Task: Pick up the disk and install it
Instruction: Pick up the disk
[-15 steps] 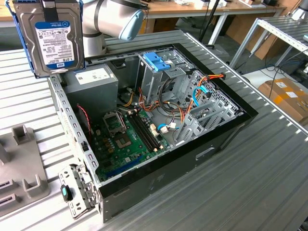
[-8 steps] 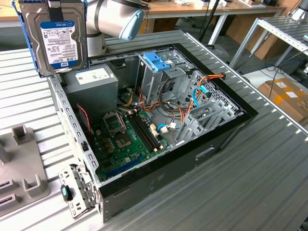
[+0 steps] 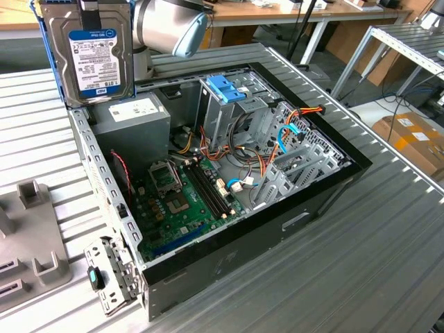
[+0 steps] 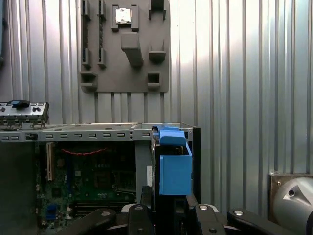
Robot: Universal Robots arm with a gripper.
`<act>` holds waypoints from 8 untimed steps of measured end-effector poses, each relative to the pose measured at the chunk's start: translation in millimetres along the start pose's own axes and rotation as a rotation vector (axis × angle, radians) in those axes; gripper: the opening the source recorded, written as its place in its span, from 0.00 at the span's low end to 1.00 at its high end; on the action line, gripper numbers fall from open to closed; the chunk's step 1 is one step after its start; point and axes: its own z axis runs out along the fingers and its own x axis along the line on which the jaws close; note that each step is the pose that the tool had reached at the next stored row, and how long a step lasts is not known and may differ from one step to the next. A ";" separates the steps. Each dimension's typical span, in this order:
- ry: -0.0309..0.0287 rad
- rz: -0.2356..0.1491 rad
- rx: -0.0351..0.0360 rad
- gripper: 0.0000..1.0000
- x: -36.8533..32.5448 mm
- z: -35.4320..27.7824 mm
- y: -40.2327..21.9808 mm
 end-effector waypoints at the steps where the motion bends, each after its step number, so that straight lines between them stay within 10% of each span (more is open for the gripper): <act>1: -0.0001 0.000 0.0000 0.35 -0.1 0.1 -2.6; 8: 0.0000 0.000 0.0000 0.35 -1.1 0.5 -24.3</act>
